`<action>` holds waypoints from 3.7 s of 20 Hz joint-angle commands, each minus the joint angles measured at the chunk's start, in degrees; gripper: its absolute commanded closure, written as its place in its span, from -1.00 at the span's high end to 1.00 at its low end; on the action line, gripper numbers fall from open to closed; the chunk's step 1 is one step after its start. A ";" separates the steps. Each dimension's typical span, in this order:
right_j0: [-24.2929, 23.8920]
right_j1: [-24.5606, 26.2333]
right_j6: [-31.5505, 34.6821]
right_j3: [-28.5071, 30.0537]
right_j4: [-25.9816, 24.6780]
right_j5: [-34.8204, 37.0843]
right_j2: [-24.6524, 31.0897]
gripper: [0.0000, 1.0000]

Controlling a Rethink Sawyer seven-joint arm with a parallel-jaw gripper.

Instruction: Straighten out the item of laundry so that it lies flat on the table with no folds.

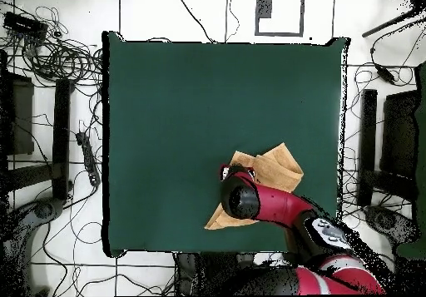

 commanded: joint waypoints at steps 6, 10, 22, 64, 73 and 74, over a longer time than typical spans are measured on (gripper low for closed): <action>-4.91 22.52 3.72 -13.62 0.62 6.01 7.27 1.00; -3.33 22.16 4.20 -15.47 1.78 8.20 6.47 1.00; -0.48 22.11 8.54 -19.65 5.08 13.21 5.35 1.00; -5.51 20.20 2.73 -24.27 -1.41 7.73 12.05 1.00; -15.38 23.93 0.12 -22.81 -3.56 2.01 23.89 1.00; -15.99 24.19 0.77 -22.67 -3.96 1.34 24.57 1.00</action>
